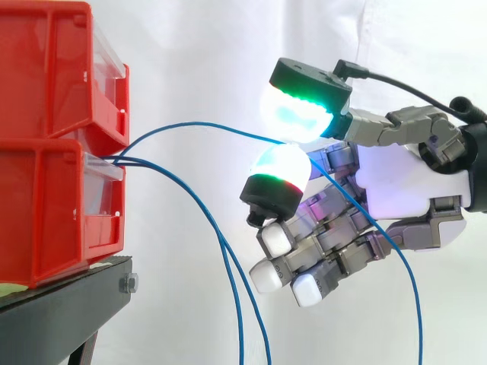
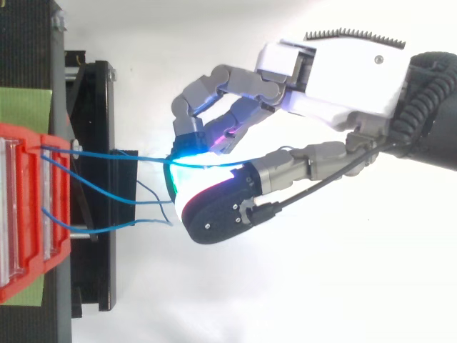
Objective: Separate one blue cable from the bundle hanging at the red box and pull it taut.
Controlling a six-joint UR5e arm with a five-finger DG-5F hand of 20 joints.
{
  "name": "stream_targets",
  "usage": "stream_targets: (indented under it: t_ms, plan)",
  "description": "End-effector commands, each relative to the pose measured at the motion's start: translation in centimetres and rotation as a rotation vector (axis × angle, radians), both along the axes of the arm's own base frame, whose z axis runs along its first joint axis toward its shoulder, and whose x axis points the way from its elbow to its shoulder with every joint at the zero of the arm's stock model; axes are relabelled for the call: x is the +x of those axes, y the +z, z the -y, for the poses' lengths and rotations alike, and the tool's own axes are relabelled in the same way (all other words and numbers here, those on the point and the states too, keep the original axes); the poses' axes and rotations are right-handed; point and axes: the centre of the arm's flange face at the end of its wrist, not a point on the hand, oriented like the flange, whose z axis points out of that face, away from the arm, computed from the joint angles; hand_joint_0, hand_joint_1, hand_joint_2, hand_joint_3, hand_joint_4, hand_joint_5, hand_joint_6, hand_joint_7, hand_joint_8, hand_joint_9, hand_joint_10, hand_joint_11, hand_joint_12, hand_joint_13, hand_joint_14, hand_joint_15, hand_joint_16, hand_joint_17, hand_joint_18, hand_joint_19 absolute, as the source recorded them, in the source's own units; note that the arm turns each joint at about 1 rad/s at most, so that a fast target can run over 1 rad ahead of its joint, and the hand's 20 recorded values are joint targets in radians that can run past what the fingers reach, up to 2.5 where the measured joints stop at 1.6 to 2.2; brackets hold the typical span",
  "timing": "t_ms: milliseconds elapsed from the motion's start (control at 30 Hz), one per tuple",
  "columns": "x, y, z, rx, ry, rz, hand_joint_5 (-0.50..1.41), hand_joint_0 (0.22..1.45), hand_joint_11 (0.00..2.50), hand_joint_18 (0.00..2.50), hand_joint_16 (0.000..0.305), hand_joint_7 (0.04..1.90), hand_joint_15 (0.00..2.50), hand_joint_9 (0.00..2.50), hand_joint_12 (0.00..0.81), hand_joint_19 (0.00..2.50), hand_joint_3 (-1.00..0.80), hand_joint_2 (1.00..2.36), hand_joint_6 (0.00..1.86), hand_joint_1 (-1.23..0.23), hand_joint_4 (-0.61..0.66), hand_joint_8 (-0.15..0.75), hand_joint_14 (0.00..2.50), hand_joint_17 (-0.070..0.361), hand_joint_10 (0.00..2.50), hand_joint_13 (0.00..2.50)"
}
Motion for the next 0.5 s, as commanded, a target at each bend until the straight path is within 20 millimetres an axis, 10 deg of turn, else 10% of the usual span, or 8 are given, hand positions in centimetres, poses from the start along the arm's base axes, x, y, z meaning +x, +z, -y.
stream_targets:
  t_ms: [0,467]
  plan:
    - [-0.2,-0.4,0.1,-0.001,-0.001,-0.005,-0.15,0.47,0.74,0.79,0.053,1.12,0.42,1.1,0.41,0.48,-0.5,1.0,0.83,-0.54,0.23,0.396,0.02,0.119,0.02,0.82]
    - [-0.7,-2.8,0.3,0.002,-0.065,0.042,-0.15,0.43,0.74,0.78,0.059,1.12,0.43,1.11,0.433,0.48,-0.5,1.0,0.81,-0.55,0.23,0.402,0.01,0.132,0.02,0.81]
